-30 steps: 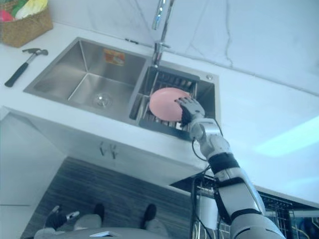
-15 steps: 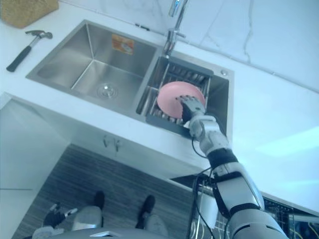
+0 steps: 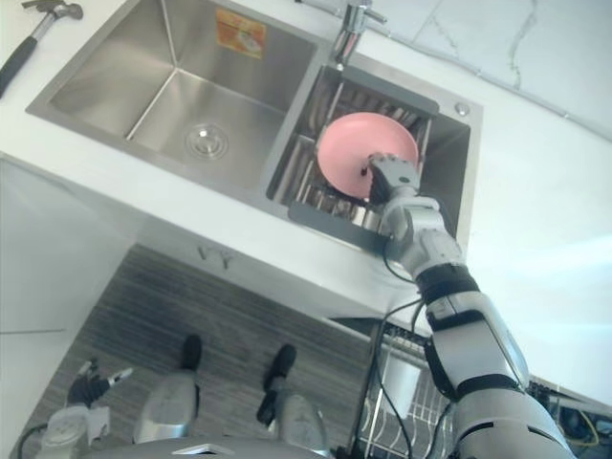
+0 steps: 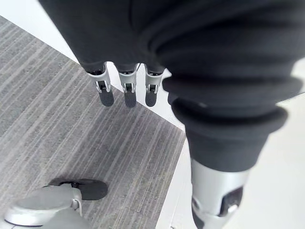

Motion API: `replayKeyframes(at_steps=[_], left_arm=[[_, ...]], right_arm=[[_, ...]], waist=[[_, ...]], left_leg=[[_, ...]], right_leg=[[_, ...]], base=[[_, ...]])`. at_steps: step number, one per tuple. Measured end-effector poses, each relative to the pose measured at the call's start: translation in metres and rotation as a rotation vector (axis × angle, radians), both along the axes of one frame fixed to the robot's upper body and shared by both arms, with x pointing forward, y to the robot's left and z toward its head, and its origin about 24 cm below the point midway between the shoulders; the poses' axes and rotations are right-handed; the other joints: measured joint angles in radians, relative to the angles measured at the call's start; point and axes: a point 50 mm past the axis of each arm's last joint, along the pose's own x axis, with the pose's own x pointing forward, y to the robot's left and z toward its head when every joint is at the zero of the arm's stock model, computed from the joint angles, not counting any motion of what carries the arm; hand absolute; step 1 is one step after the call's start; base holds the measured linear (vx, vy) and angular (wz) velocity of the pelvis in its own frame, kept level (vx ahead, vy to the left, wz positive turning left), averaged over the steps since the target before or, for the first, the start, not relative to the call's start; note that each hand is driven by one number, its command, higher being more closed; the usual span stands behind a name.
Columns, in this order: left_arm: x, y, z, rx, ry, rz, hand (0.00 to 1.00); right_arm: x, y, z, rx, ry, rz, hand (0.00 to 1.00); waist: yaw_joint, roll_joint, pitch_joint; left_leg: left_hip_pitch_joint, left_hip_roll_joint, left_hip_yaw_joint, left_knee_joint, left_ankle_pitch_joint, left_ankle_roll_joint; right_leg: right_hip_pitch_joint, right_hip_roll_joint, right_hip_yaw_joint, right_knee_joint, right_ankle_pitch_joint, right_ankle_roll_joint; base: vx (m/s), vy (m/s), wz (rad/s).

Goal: Walk over to the sink, pick up the cup, carry it to the dishwasher, place the cup inside the dishwasher, then close the dishwasher door

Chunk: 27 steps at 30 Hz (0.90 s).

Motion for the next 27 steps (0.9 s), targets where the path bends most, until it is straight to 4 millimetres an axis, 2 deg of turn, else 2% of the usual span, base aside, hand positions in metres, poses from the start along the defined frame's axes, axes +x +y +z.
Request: replayKeyframes(at_steps=[7,11,16,21,26,27], left_arm=[[0.011,-0.007,0.007,0.010,-0.019,-0.064,0.00],[0.011,-0.008,0.006,0.008,-0.012,-0.072,0.00],[0.015,-0.012,0.014,0.018,-0.046,-0.099,0.00],[0.010,-0.015,0.014,0.018,-0.040,-0.115,0.00],[0.007,-0.019,0.012,0.015,-0.028,-0.128,0.00],[0.006,-0.019,0.012,0.014,-0.025,-0.128,0.00]], right_arm=[[-0.002,-0.001,0.009,-0.029,-0.137,-0.030,1.00],[-0.003,0.001,0.016,-0.029,-0.201,-0.022,1.00],[-0.008,-0.008,0.030,-0.046,-0.274,-0.025,1.00],[-0.012,-0.008,0.043,-0.039,-0.329,0.001,1.00],[-0.016,-0.009,0.050,-0.034,-0.346,0.031,1.00],[-0.016,-0.009,0.050,-0.031,-0.342,0.036,0.00]], waist=[[0.002,0.015,0.013],[0.000,0.020,0.016],[-0.007,0.024,0.019],[-0.023,0.030,0.021],[-0.028,0.050,0.016],[-0.028,0.053,0.015]], left_leg=[[-0.023,0.008,0.001,0.030,0.000,-0.004],[-0.026,0.013,0.006,0.041,-0.002,-0.008],[-0.042,0.015,0.014,0.077,-0.016,-0.007],[-0.048,0.016,0.023,0.107,-0.034,-0.007],[-0.054,0.020,0.022,0.146,-0.060,-0.003],[-0.054,0.020,0.023,0.148,-0.062,-0.002]], right_leg=[[-0.012,0.006,0.004,-0.007,0.003,-0.004],[-0.012,0.013,0.015,-0.012,0.003,-0.004],[-0.011,0.014,0.025,-0.021,0.005,-0.007],[-0.009,0.014,0.027,-0.022,0.006,-0.007],[0.005,0.018,0.027,-0.022,0.006,-0.007],[0.007,0.018,0.027,-0.022,0.006,-0.007]], base=[[-0.04,-0.024,-0.01],[-0.02,-0.019,-0.05],[0.00,-0.001,-0.04],[0.02,0.009,-0.05],[0.00,0.000,0.00],[0.00,0.000,0.00]])
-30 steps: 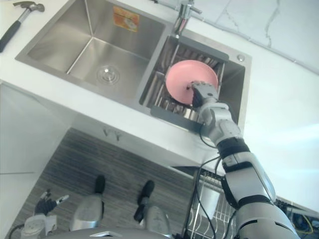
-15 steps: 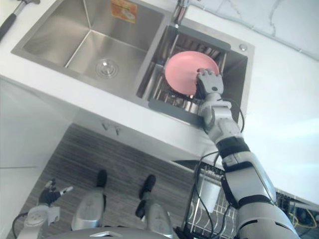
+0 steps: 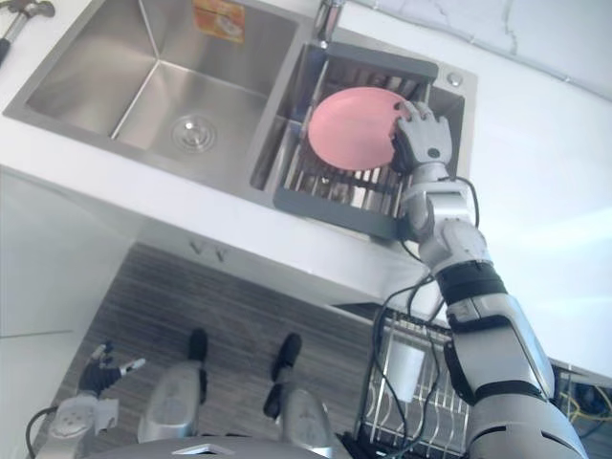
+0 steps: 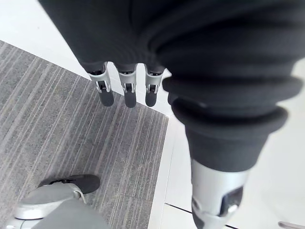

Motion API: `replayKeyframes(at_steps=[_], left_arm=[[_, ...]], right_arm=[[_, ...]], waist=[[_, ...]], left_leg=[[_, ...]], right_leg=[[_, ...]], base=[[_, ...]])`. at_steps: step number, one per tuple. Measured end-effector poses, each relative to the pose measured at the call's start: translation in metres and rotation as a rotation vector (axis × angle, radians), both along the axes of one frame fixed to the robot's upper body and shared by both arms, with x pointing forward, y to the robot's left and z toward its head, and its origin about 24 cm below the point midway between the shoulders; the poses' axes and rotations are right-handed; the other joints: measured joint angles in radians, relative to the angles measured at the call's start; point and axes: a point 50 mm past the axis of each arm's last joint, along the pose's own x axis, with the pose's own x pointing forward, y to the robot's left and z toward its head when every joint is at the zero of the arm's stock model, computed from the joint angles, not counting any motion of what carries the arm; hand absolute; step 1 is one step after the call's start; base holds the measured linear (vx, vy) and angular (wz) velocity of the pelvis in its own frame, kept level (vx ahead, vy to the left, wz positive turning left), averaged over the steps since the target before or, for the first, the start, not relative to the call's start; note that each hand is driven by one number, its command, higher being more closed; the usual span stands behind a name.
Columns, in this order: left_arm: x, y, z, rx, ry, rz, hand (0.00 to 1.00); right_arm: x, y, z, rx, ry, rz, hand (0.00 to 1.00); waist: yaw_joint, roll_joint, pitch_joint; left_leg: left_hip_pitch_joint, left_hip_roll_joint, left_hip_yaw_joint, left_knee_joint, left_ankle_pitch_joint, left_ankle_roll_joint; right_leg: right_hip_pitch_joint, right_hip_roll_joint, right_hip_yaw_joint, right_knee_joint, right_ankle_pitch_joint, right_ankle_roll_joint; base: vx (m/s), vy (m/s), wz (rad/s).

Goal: Walk over to the sink, pick up the cup, carry it to the dishwasher, place the cup inside the dishwasher, then close the dishwasher door

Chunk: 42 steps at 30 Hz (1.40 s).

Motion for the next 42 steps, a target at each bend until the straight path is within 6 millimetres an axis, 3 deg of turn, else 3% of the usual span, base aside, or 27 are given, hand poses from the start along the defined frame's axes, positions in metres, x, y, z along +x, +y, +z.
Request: replayKeyframes(at_steps=[6,11,14,20,28,37,42], left_arm=[[-0.001,-0.004,0.002,-0.005,0.006,-0.016,0.00],[-0.001,-0.005,0.001,-0.008,0.008,-0.024,0.00],[-0.001,-0.007,0.001,-0.014,0.012,-0.035,0.00],[0.001,-0.008,0.004,-0.014,0.001,-0.041,0.00],[-0.003,-0.003,0.003,-0.001,0.037,-0.043,0.00],[0.001,-0.007,0.007,-0.003,0.014,-0.062,0.00],[0.001,-0.007,0.007,-0.017,0.008,-0.049,0.00]], right_arm=[[-0.002,0.004,0.000,0.032,0.052,0.046,0.00],[-0.005,0.009,-0.004,0.066,0.086,0.099,0.00],[-0.007,0.005,-0.017,0.113,0.160,0.101,0.00],[-0.008,0.003,-0.029,0.127,0.243,0.104,0.00],[-0.009,0.003,-0.039,0.144,0.287,0.108,0.00],[-0.011,0.011,-0.054,0.171,0.196,0.091,0.00],[-0.009,0.011,-0.049,0.187,0.131,0.069,0.00]], waist=[[0.004,0.025,-0.013],[0.010,0.026,-0.015],[0.021,0.025,-0.033],[0.029,0.017,-0.047],[0.033,-0.019,-0.077],[0.038,-0.027,-0.081],[0.043,-0.030,-0.080]], left_leg=[[0.007,0.002,-0.002,0.001,-0.007,0.006],[0.007,0.000,-0.007,-0.001,-0.003,0.005],[0.005,-0.002,-0.014,-0.006,0.003,-0.001],[0.000,-0.006,-0.023,-0.012,0.009,-0.001],[0.012,-0.009,-0.023,-0.043,0.029,-0.001],[0.013,-0.011,-0.021,-0.069,0.043,-0.005],[-0.009,-0.014,-0.022,-0.077,0.068,-0.004]], right_leg=[[0.013,0.001,-0.002,0.000,-0.001,0.001],[0.015,0.001,-0.004,0.000,-0.001,0.001],[0.016,0.000,-0.008,0.000,-0.003,0.003],[0.015,-0.003,-0.019,0.000,-0.003,0.003],[0.013,-0.008,-0.026,0.000,-0.003,0.002],[0.002,-0.011,-0.028,0.000,-0.006,-0.001],[-0.033,-0.013,-0.030,0.000,0.000,-0.006]], base=[[0.00,0.000,0.00],[0.00,-0.004,0.03],[0.01,0.000,0.07],[0.00,0.000,0.05],[0.00,0.001,0.02],[0.00,0.000,0.00],[0.00,-0.002,0.02]])
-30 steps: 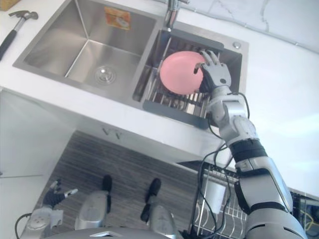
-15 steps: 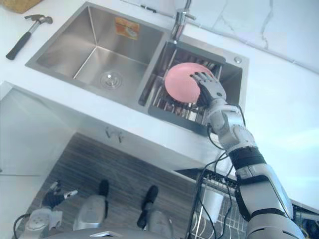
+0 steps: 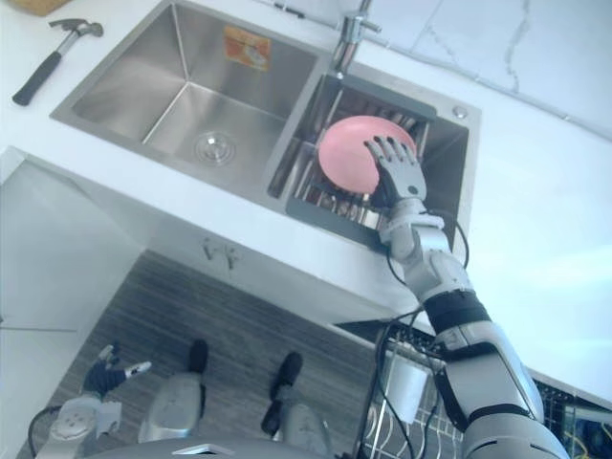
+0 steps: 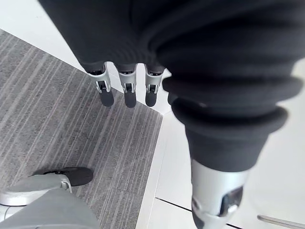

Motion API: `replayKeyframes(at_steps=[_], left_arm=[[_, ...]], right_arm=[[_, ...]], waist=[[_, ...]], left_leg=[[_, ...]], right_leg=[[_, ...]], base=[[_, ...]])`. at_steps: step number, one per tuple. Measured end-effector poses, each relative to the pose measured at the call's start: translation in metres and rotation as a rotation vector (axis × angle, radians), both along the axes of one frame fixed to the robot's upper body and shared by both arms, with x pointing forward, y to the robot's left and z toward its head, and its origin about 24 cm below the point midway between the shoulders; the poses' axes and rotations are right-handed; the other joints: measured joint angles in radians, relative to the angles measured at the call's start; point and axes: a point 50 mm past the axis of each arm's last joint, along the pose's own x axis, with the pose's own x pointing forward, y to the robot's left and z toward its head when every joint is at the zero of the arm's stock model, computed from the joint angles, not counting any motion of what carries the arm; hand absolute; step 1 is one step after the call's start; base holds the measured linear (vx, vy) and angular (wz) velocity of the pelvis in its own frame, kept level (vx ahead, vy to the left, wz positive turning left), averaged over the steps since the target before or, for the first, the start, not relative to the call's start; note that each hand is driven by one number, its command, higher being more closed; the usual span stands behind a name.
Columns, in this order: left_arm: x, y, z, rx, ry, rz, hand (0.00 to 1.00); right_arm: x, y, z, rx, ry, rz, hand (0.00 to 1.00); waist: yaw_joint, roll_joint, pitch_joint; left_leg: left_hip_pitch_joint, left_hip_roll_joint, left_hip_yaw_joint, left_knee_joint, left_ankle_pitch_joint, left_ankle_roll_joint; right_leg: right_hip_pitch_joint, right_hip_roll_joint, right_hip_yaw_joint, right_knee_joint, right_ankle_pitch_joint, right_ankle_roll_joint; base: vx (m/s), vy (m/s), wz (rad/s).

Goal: Walk over to the sink, pick up the cup, carry it to the dishwasher, place the cup inside the dishwasher, then close the dishwasher door

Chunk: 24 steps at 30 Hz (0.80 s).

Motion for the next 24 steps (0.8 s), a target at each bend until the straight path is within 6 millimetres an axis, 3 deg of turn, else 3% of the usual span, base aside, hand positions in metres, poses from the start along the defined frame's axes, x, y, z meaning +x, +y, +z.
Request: replayKeyframes(at_steps=[8,15,18,24], left_arm=[[0.002,0.001,0.002,-0.018,-0.024,0.019,0.00],[0.006,0.007,0.006,-0.010,-0.059,0.042,0.00],[0.011,0.007,0.008,-0.015,-0.074,0.046,0.00],[0.012,0.007,0.009,-0.041,-0.083,0.064,0.00]], right_arm=[[0.009,-0.003,0.015,0.039,-0.066,-0.041,0.00],[0.018,-0.004,0.039,0.057,-0.119,-0.068,0.00],[0.020,-0.012,0.056,0.036,-0.144,-0.088,0.00],[0.022,-0.012,0.058,0.024,-0.074,-0.055,0.00]], waist=[[0.004,-0.003,0.015],[-0.004,0.001,0.068],[-0.005,0.004,0.084],[0.000,0.015,0.099]], left_leg=[[-0.030,-0.001,-0.003,0.010,0.000,0.001],[-0.052,0.001,0.001,0.024,-0.009,0.001],[-0.080,0.002,0.000,0.045,0.000,0.002],[-0.088,0.004,-0.001,0.054,-0.014,0.002]], right_leg=[[-0.025,-0.001,0.003,0.000,0.006,-0.001],[-0.042,-0.001,0.003,0.000,-0.001,0.008],[-0.061,0.000,0.001,0.000,0.020,-0.006],[-0.061,0.000,0.000,0.000,0.013,0.002]], base=[[0.00,0.001,0.00],[-0.02,-0.002,-0.02],[0.00,0.000,0.00],[0.00,0.000,0.00]])
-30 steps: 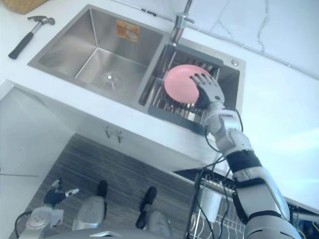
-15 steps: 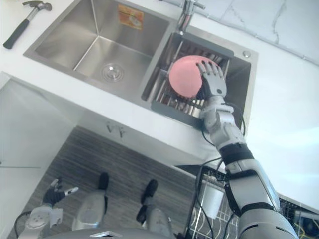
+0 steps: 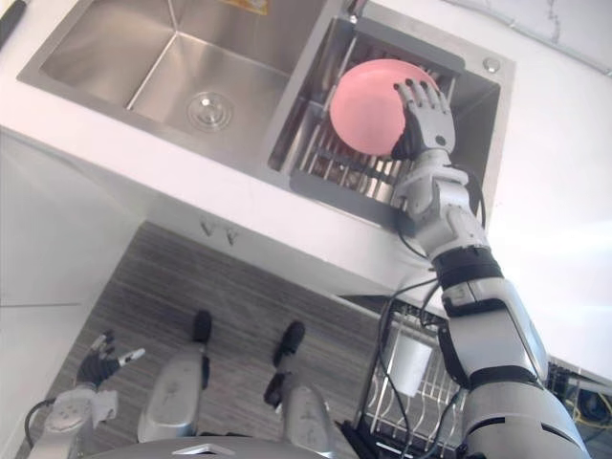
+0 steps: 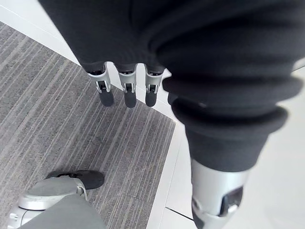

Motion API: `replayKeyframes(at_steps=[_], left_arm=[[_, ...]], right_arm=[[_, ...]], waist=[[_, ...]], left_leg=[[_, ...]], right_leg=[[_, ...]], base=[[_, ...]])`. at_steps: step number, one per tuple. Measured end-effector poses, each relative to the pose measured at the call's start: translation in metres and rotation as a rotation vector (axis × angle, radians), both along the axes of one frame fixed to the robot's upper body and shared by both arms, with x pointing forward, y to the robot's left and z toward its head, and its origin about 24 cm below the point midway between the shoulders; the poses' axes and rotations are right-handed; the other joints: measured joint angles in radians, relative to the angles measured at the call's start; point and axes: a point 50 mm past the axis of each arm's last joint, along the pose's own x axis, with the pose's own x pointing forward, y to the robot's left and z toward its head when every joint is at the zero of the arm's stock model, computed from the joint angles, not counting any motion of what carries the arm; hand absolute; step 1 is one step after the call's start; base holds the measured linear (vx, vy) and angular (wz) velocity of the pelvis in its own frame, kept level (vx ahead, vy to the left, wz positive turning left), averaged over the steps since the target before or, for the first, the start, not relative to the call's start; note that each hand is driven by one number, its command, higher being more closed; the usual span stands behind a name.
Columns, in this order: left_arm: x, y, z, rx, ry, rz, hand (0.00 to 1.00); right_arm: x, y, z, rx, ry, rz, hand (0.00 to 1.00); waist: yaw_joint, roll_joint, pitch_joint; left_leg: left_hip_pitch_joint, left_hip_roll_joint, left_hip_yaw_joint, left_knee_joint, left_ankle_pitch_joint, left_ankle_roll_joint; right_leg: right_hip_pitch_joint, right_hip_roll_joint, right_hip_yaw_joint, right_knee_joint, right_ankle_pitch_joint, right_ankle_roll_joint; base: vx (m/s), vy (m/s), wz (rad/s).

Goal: Walk over to the sink, pick up the cup, carry it to the dishwasher, place the cup inside the dishwasher, then close the dishwasher door

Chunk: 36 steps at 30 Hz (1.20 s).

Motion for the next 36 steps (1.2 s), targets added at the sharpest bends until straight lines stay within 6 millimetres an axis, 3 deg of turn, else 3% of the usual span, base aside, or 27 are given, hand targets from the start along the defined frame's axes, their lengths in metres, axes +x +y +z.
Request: replayKeyframes(at_steps=[5,13,22,28,31,36], left_arm=[[0.000,0.000,0.001,-0.001,-0.004,0.000,0.00],[0.005,0.001,0.006,-0.003,-0.014,-0.023,0.00],[0.005,0.004,0.007,0.006,-0.015,-0.018,0.00],[0.008,0.005,0.009,0.012,-0.025,-0.022,0.00],[0.011,0.007,0.011,0.019,-0.039,-0.025,0.00],[0.013,0.008,0.014,0.035,-0.065,-0.022,0.00]], right_arm=[[0.001,0.000,-0.004,-0.021,0.075,0.026,0.00],[0.001,-0.001,-0.007,-0.030,0.128,0.035,0.00],[0.001,0.000,-0.003,-0.080,0.049,-0.002,0.00],[0.003,0.000,0.013,-0.142,-0.064,-0.067,0.00],[0.005,0.004,0.035,-0.148,-0.139,-0.073,0.00],[0.006,0.003,0.054,-0.138,-0.203,-0.109,0.00]], waist=[[0.008,0.001,0.011],[0.012,0.001,0.014],[0.021,0.008,0.023],[0.021,0.009,0.045],[0.014,0.011,0.051],[0.013,0.022,0.063]], left_leg=[[0.003,0.000,-0.002,0.003,0.008,0.001],[-0.016,0.008,-0.005,0.070,-0.042,0.012],[-0.028,0.020,-0.006,0.070,-0.037,0.003],[-0.048,0.018,-0.007,0.071,-0.032,0.003],[-0.079,0.019,0.000,0.070,-0.017,-0.004],[-0.094,0.018,0.002,0.044,0.019,-0.004]], right_leg=[[0.003,0.000,-0.001,0.000,0.008,-0.007],[0.019,0.004,0.002,0.000,0.010,-0.006],[0.011,0.016,-0.001,0.000,0.004,-0.006],[-0.006,0.014,-0.002,0.000,-0.002,-0.006],[-0.049,0.011,-0.004,0.000,-0.002,-0.009],[-0.078,0.011,-0.004,-0.004,-0.004,-0.008]], base=[[0.02,0.003,0.01],[0.00,0.003,0.00],[0.00,0.000,0.00],[-0.02,-0.002,0.00],[-0.10,-0.011,-0.08],[-0.09,-0.022,-0.02]])
